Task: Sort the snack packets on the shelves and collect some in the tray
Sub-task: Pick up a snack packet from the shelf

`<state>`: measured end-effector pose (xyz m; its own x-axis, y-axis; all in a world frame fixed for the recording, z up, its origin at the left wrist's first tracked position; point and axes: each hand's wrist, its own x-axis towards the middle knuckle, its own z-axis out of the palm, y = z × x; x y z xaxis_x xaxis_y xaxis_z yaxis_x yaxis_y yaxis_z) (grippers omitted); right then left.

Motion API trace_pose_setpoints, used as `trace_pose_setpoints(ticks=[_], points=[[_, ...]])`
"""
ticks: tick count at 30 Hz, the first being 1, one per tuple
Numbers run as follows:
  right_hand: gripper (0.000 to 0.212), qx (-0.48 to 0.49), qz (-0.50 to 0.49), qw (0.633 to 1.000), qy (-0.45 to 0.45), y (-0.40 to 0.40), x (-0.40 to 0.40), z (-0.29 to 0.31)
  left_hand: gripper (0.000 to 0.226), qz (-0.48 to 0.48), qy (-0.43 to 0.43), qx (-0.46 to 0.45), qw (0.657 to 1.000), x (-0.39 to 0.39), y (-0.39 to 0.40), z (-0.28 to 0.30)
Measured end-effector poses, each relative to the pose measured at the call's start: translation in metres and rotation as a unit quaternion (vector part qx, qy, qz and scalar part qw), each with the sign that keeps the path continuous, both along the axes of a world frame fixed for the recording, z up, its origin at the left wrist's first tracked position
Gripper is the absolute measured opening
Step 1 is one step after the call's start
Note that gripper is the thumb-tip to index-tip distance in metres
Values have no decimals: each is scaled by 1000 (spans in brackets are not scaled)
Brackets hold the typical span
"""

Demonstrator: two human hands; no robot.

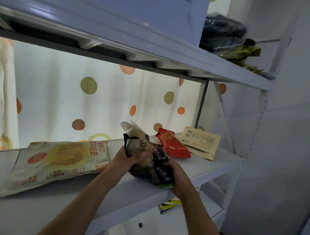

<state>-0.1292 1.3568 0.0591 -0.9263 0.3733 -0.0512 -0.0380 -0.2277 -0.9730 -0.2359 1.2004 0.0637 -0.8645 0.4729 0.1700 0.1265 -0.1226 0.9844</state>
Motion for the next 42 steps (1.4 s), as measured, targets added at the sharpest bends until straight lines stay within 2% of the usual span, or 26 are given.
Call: trace_pose_setpoints(ticks=[2,3,5,6,8,10,13,15,17,22,25,27,29,31,33,35,36,38,41,42], points=[[23,40,-5,999,12,-10,11,8,49,30,20,16,999,12,-1,0],[28,67,-10,997,33,-14,15,12,45,50,33,25,998,18,-1,1],[56,118,-20,988,93,-16,20,10,43,80,63,42,994,32,0,7],[61,136,-28,983,117,-17,26,10,44,87,84,46,992,41,1,13],[41,178,-71,967,166,-17,38,10,48,80,135,49,986,60,6,26],[22,179,-121,958,188,-19,51,17,48,60,180,38,981,80,10,39],[26,150,-155,958,190,-14,72,22,26,32,210,-8,977,111,12,49],[31,135,-155,962,182,-10,86,20,31,28,182,11,983,131,13,45],[31,135,-141,965,176,-3,101,14,33,82,160,40,983,147,21,34],[35,183,-140,962,147,6,138,-4,30,224,253,-12,941,171,47,2],[37,190,-176,957,130,15,157,-13,28,232,293,-55,926,189,58,1],[37,133,-197,963,128,20,169,-14,32,191,267,-34,944,208,62,3],[36,70,-211,966,128,26,180,-20,35,100,185,13,978,230,62,3],[39,42,-230,966,113,27,190,-29,23,34,164,23,986,244,61,-10],[42,22,-258,960,105,24,197,-39,14,39,192,0,981,251,61,-27],[47,12,-275,957,89,19,203,-48,14,72,199,-2,977,251,64,-45],[43,10,-284,955,80,17,206,-54,16,79,187,-3,979,249,66,-54],[35,23,-296,954,51,14,210,-65,19,76,141,-1,987,242,68,-70],[40,99,-308,946,7,0,223,-85,19,59,31,44,997,245,59,-83],[40,96,-310,946,6,-4,228,-91,18,51,9,63,997,247,54,-89]])
